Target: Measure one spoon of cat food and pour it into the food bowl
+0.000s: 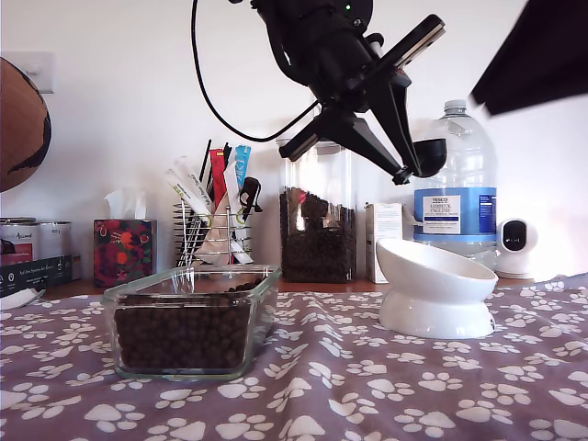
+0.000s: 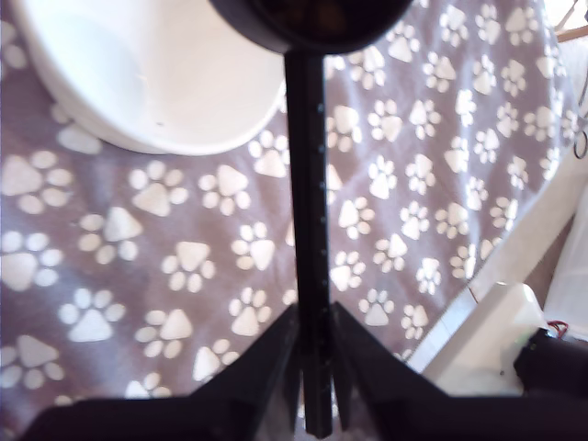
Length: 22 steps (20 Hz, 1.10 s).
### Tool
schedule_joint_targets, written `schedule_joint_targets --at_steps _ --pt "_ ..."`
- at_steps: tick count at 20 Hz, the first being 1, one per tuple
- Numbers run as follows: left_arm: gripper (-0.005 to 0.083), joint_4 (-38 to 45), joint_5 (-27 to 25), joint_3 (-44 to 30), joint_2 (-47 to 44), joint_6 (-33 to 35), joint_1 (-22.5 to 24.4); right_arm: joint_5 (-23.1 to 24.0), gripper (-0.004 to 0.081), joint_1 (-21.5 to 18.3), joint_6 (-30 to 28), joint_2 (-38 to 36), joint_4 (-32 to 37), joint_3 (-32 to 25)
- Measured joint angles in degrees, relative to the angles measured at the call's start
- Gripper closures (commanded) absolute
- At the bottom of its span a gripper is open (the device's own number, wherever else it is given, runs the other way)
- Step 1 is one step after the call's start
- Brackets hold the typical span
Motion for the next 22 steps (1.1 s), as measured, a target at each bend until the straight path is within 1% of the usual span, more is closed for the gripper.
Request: schedule_joint_targets --at_steps 1,3,6,7,8,9,11,13,14,17,20,22 --pt "0.0795 0.0 0.1 0.0 0.0 0.0 -0.2 -2.8 0.0579 -1.6 1.9 2.8 1.4 0.0" --pt "0.0795 0.0 0.2 0.0 0.0 0.0 -0.3 -9.0 0.0554 -6.7 5.1 5.1 3.8 0.0" --pt "0.0795 0.0 0.3 0.0 0.0 0.5 -0.2 -18.9 0.0537 -17.0 7.7 6.9 4.9 0.0" --pt "0.0795 0.2 0.4 0.0 0.0 0.9 0.0 -23.3 0.0529 -21.4 8.5 8.0 5.4 0.0" --pt "0.0795 0.7 0.5 0.0 0.0 1.1 0.2 -28.2 0.0514 -24.8 9.1 8.9 6.1 0.0" --pt "0.0795 1.0 0.7 0.0 0.0 1.1 0.3 -31.9 0.05 -28.2 10.0 9.4 7.1 0.0" --pt "0.0795 1.8 1.5 0.0 0.0 1.2 0.3 -38.5 0.0462 -32.6 10.4 10.6 8.7 0.0" --pt "0.0795 2.3 2.6 0.0 0.0 1.2 0.3 -43.0 0.0449 -34.8 11.7 13.8 9.6 0.0" --pt "0.0795 2.6 3.0 0.0 0.0 1.2 0.3 -44.2 0.0449 -35.1 12.7 16.1 10.7 0.0" --pt "0.0795 3.6 3.4 0.0 0.0 1.2 0.3 -45.3 0.0446 -35.0 15.9 22.1 16.9 0.0" --pt "0.0795 3.6 3.8 0.0 0.0 1.2 0.4 -45.3 0.0446 -34.8 17.4 23.5 21.7 0.0" --pt "0.0795 3.7 3.7 0.0 0.0 1.1 0.5 -45.3 0.0447 -33.3 17.6 25.0 24.4 0.0"
